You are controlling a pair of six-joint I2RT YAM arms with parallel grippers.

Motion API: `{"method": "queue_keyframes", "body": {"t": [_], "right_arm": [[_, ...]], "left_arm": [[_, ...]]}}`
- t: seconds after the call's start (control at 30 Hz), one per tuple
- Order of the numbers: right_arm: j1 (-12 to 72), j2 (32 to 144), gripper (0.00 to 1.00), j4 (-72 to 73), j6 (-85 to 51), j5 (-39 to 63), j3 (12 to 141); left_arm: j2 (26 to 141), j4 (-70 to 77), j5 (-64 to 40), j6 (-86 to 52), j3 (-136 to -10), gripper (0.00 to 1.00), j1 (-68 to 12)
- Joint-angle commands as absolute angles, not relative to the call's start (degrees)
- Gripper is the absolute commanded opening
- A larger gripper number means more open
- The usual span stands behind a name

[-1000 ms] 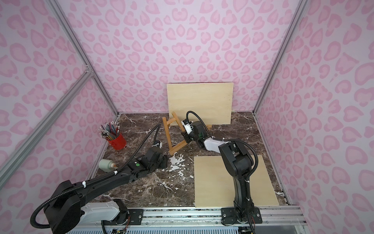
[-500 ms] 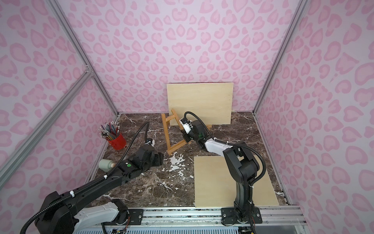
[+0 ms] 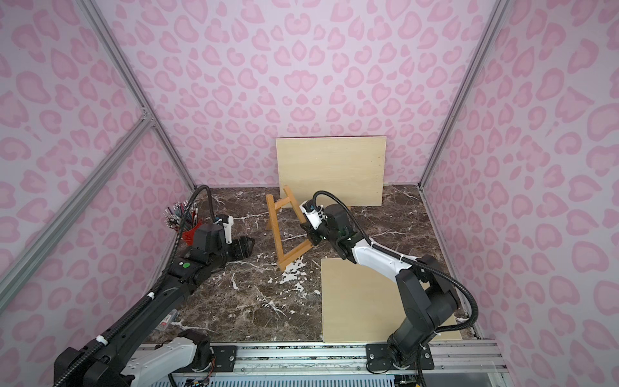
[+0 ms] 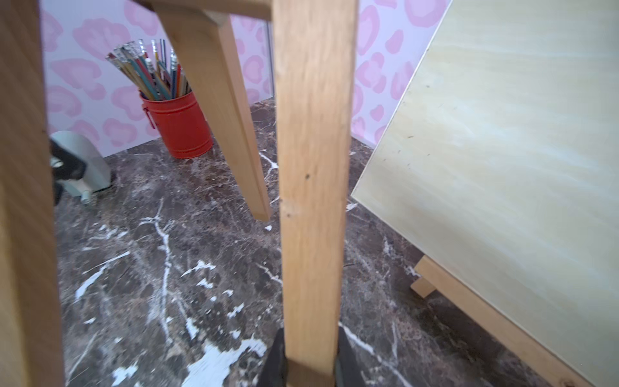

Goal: Disassemble the easel
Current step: Fold up the easel.

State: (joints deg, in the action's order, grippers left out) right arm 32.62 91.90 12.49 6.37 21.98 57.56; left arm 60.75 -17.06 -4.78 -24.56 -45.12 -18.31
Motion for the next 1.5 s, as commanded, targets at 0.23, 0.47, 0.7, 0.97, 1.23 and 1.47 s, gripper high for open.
{"method": "queue_keyframes", "body": {"t": [0.23,0.47,0.7,0.97,1.23,1.47], "right_arm": [[33.92,84.15,0.03,14.89,0.17,30.58,50.37],[34.30,82.88,0.03,16.69,-2.05,32.18,49.31],[34.28,83.87,0.02,20.00,-4.41,32.10,49.28],[34.72,85.92,0.02,24.04,-6.59,32.13,49.37],[35.81,87.81,0.02,25.05,-7.35,31.03,50.31],[35.96,87.59,0.01,23.57,-8.09,29.14,48.71]], "left_arm": [[69.01,-10.12,-21.96,-18.30,-51.31,0.67,-14.63],[72.57,-8.07,-24.03,-18.71,-51.98,0.59,-14.66],[73.70,-5.71,-27.59,-21.04,-50.42,0.53,-15.32],[74.74,-3.52,-28.04,-22.66,-48.34,0.52,-19.74],[75.94,-0.89,-27.16,-24.51,-48.15,0.51,-24.28],[71.41,-8.60,-20.25,-21.60,-47.95,0.52,-24.14]]}}
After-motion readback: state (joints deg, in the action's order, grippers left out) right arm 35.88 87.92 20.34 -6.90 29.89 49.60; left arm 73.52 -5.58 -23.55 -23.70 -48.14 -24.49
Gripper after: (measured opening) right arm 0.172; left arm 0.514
